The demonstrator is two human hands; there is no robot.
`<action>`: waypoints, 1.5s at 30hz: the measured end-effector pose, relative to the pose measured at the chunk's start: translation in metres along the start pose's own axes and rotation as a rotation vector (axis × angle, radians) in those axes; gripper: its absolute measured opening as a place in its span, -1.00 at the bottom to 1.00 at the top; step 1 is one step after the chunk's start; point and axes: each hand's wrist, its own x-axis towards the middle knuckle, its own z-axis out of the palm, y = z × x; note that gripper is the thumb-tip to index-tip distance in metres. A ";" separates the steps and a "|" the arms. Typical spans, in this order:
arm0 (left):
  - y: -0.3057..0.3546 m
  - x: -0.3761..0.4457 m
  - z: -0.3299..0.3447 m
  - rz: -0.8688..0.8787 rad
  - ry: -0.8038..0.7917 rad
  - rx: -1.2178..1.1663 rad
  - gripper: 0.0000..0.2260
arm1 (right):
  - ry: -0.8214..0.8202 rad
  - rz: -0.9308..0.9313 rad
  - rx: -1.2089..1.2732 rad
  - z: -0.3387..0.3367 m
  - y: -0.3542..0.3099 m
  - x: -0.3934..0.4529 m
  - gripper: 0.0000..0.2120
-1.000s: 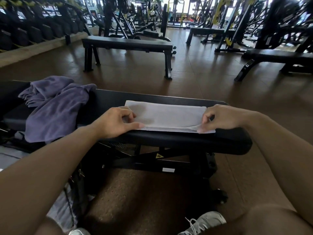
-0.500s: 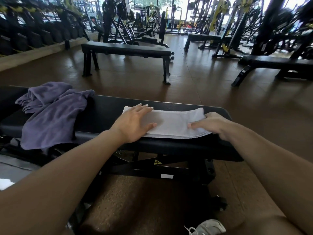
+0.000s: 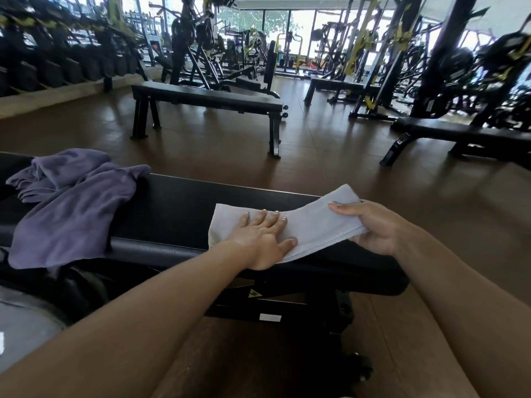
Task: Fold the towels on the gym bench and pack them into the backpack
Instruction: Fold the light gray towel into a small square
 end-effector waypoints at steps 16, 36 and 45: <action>-0.073 -0.035 -0.034 -0.408 0.276 -1.221 -0.69 | 0.070 -0.319 -0.759 0.146 0.013 0.009 -0.73; -0.080 -0.030 -0.022 -0.352 0.468 -0.672 -0.56 | -0.195 -0.412 -1.609 0.123 0.063 0.024 0.08; -0.072 -0.035 -0.020 -0.173 0.347 -0.306 -0.70 | 0.258 -0.248 -1.238 0.090 0.040 0.026 -0.42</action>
